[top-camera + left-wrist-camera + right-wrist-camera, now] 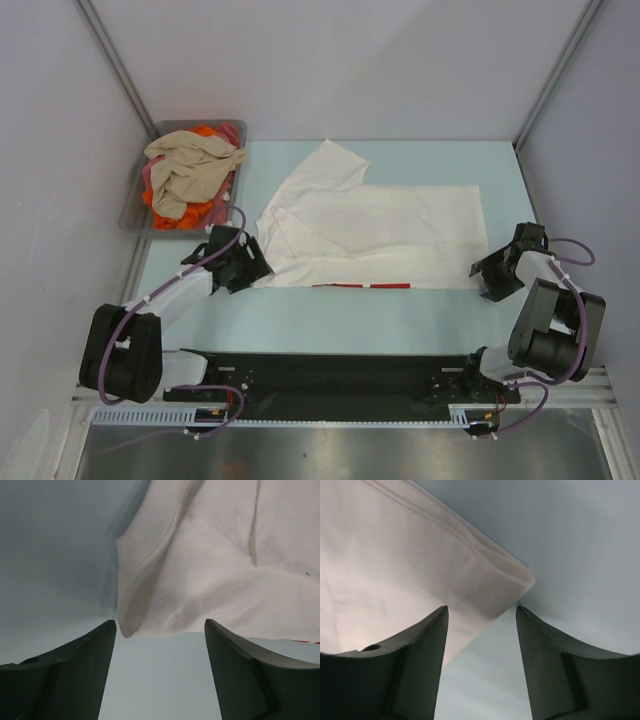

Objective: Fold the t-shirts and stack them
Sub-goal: Fold the tshirt

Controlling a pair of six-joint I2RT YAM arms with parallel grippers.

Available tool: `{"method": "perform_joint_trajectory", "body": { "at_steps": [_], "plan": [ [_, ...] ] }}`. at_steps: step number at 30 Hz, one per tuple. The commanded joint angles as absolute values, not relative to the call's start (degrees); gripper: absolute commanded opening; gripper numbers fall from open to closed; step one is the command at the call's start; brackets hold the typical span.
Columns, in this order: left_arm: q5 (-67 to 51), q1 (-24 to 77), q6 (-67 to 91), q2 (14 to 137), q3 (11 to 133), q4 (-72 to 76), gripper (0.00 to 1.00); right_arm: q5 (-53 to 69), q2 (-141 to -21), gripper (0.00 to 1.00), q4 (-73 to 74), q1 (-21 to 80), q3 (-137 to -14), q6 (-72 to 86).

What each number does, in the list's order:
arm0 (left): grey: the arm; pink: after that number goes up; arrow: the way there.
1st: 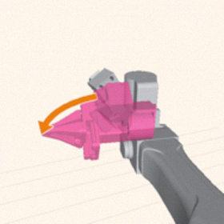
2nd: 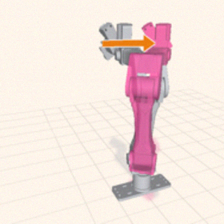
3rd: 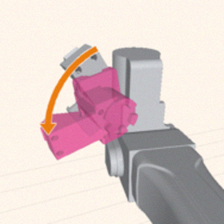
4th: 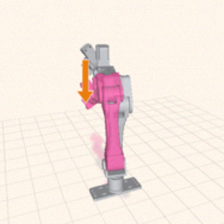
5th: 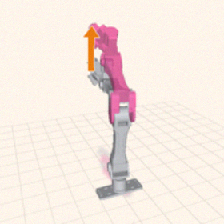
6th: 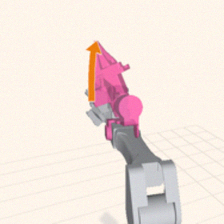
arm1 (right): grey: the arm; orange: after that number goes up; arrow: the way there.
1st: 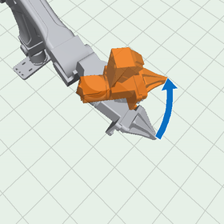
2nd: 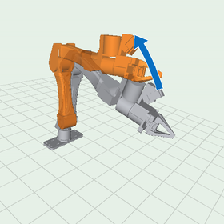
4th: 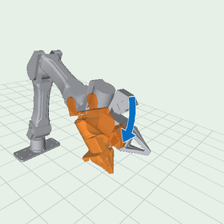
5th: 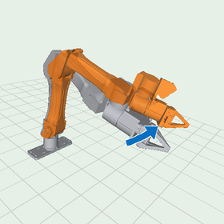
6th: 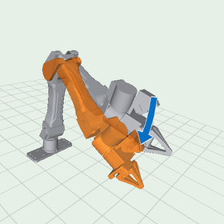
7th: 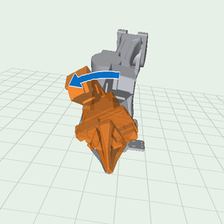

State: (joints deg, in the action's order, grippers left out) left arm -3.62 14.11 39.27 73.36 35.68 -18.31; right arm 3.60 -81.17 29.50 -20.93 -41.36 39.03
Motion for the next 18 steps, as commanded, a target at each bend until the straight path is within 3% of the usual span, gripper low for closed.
{"method": "perform_joint_trajectory", "body": {
  "at_steps": [1, 7, 11, 14, 15, 17, 18],
  "plan": [
    [-1.7, 14.1, 41.5, 73.1, 33.4, -15.3, 0.77, 3.3, -83.1, 0.57, 25.9, -21.3, -41.0, 37.4],
    [-2.5, 14.1, 42.3, 77.3, 32.5, -12.4, 0.69, 3.3, -83.4, 0.47, 24.8, -21.4, -40.3, 37.2],
    [-1.8, 14.1, 42.5, 79.5, 32.1, -9.5, 0.63, 3.8, -84.3, 0.25, 24.0, -21.4, -40.4, 36.7],
    [-0.8, 14.1, 41.2, 81.4, 34.3, -8.4, 0.47, 4.0, -85.2, 0.11, 23.3, -21.4, -40.5, 36.7],
    [-0.7, 14.0, 41.0, 81.7, 35.1, -8.6, 0.33, 4.1, -85.6, 0.08, 23.2, -21.4, -40.7, 36.7],
    [-1.2, 14.0, 40.8, 82.2, 39.3, -10.1, 0.21, 5.0, -86.6, 0.0, 23.6, -21.4, -42.6, 36.9],
    [-1.1, 14.0, 40.8, 82.5, 41.4, -11.5, 0.1, 6.1, -88.1, 0.0, 24.0, -21.3, -44.0, 37.4]
  ]
}}
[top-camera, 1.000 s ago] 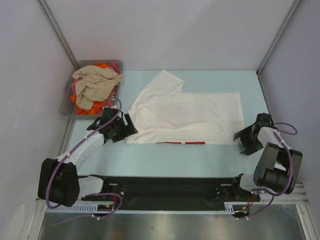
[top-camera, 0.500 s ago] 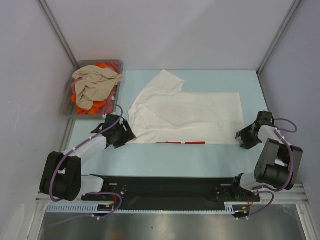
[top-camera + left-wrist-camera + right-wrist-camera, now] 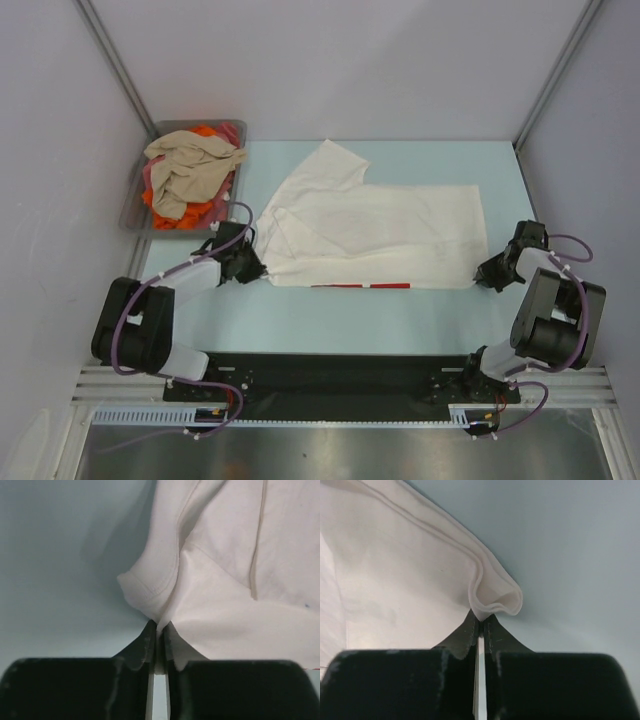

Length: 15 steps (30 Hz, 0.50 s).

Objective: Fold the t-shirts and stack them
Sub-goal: Fold the tshirt

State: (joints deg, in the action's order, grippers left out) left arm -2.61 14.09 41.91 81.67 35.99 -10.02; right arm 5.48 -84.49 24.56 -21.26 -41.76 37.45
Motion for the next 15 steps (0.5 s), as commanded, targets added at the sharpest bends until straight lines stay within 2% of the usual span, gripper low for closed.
{"method": "perform_joint_trajectory", "body": {
  "at_steps": [1, 3, 4, 6, 8, 11, 15],
  "plan": [
    [-1.3, 14.0, 40.8, 82.8, 46.8, -14.9, 0.07, 6.8, -89.0, 0.0, 25.6, -20.9, -46.3, 37.5],
    [-1.1, 13.8, 40.1, 83.2, 53.5, -19.1, 0.0, 8.2, -91.7, 0.0, 29.3, -19.9, -56.6, 36.7],
    [-0.6, 13.5, 39.8, 83.2, 60.4, -23.6, 0.0, 8.0, -91.7, 0.0, 34.6, -19.8, -60.3, 36.4],
    [1.5, 13.3, 38.5, 82.2, 66.1, -27.0, 0.01, 7.2, -89.0, 0.0, 38.0, -20.3, -68.9, 36.2],
    [2.9, 12.9, 36.7, 81.1, 71.2, -30.4, 0.02, 6.2, -86.4, 0.0, 40.9, -20.9, -71.5, 35.6],
    [3.0, 12.8, 36.1, 79.0, 71.0, -32.7, 0.04, 6.0, -81.3, 0.0, 41.7, -21.6, -69.4, 34.5],
    [1.5, 12.8, 36.6, 74.0, 61.5, -31.6, 0.04, 6.4, -76.0, 0.0, 40.3, -22.1, -58.6, 34.0]
  ]
}}
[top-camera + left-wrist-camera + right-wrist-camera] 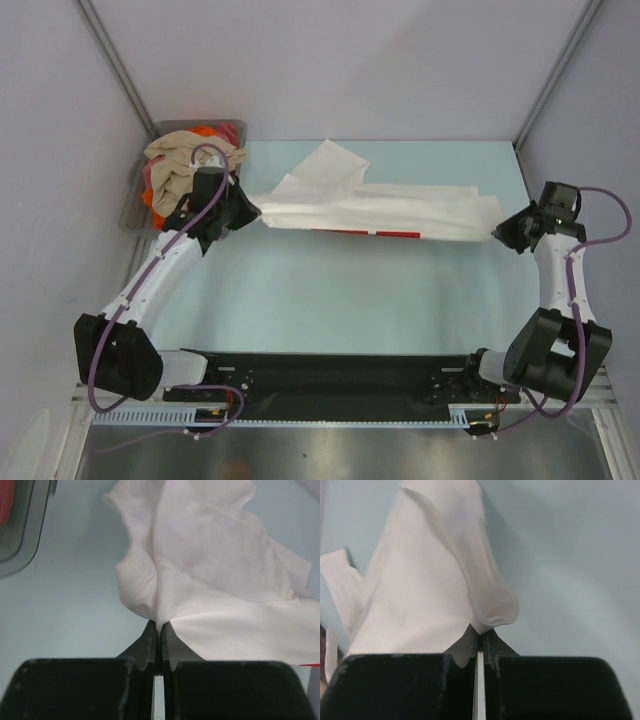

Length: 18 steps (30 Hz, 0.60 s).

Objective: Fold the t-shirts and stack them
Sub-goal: Fold the tshirt

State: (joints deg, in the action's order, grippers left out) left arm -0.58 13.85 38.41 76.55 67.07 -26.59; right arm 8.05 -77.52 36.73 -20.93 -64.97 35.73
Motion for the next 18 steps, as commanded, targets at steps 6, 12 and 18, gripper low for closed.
{"method": "perform_joint_trajectory", "body": {
  "at_steps": [6, 12, 18],
  "plan": [
    [1.0, 12.7, 38.8, 66.5, 45.1, -28.6, 0.17, 5.9, -69.4, 0.0, 36.7, -24.3, -43.6, 36.3],
    [0.6, 12.7, 40.3, 62.1, 37.0, -28.9, 0.27, 5.3, -67.3, 0.0, 36.7, -26.7, -38.4, 36.7],
    [1.1, 12.7, 41.6, 57.6, 32.6, -31.1, 0.38, 4.0, -65.9, 0.02, 37.8, -29.6, -36.2, 36.7]
  ]
}}
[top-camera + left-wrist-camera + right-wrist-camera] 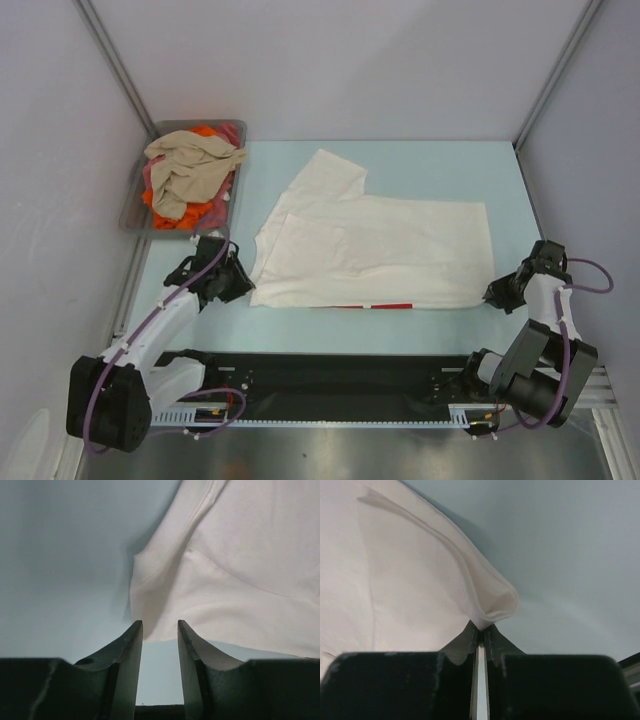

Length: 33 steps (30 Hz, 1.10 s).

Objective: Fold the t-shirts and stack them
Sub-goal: Fold the tshirt

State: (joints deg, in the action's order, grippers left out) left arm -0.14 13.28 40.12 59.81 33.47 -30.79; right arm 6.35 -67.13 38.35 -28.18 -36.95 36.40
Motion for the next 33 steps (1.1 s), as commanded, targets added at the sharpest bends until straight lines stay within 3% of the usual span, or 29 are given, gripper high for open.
{"method": "perform_joint_trajectory", "body": {
  "at_steps": [1, 2, 3, 4, 6, 7, 11, 17, 23, 24, 25, 26, 29, 33],
  "plan": [
    [1.1, 12.7, 42.0, 56.6, 32.3, -31.5, 0.4, 4.2, -66.2, 0.12, 38.0, -29.7, -36.3, 37.3],
    [0.8, 12.7, 42.1, 55.7, 32.0, -31.6, 0.46, 4.3, -66.4, 0.19, 38.8, -29.8, -36.5, 37.6],
    [0.6, 12.6, 42.3, 55.3, 32.1, -32.3, 0.51, 4.4, -66.4, 0.34, 39.0, -29.9, -36.5, 38.1],
    [0.5, 12.6, 42.7, 54.0, 32.3, -32.7, 0.54, 4.6, -66.6, 0.61, 39.0, -30.1, -36.5, 38.7],
    [0.5, 12.6, 42.6, 53.1, 34.2, -33.7, 0.63, 4.0, -66.7, 0.84, 39.5, -30.2, -36.6, 38.7],
    [0.6, 12.6, 42.0, 52.3, 35.2, -34.2, 0.65, 3.5, -66.5, 0.88, 39.7, -30.2, -37.0, 38.5],
    [2.3, 12.6, 38.2, 54.0, 41.2, -33.9, 0.75, 4.0, -65.1, 0.91, 40.3, -30.2, -38.6, 37.5],
    [2.3, 12.6, 32.7, 63.7, 52.6, -29.6, 0.8, 8.7, -58.3, 0.91, 37.1, -28.7, -42.1, 35.9],
    [0.5, 12.7, 28.3, 83.6, 71.7, -26.3, 0.84, 11.2, -49.2, 0.94, 33.9, -26.7, -42.8, 35.3],
    [-1.4, 12.7, 27.2, 86.3, 78.5, -26.9, 0.87, 11.3, -48.1, 0.96, 33.1, -26.6, -41.9, 35.4],
    [-2.5, 12.7, 26.5, 91.6, 81.8, -26.9, 0.98, 12.0, -45.0, 0.97, 31.7, -26.6, -41.3, 35.4],
    [-4.5, 12.7, 25.9, 94.0, 85.1, -26.9, 1.0, 13.0, -43.9, 0.99, 29.6, -26.5, -40.8, 35.6],
    [-7.6, 12.5, 25.9, 101.9, 95.0, -23.8, 1.0, 13.7, -44.4, 1.0, 27.3, -24.4, -40.3, 35.9],
    [-23.0, 10.6, 25.5, 109.1, 100.0, -12.1, 1.0, 14.7, -47.7, 1.0, 26.2, -22.6, -41.7, 36.2]
  ]
}}
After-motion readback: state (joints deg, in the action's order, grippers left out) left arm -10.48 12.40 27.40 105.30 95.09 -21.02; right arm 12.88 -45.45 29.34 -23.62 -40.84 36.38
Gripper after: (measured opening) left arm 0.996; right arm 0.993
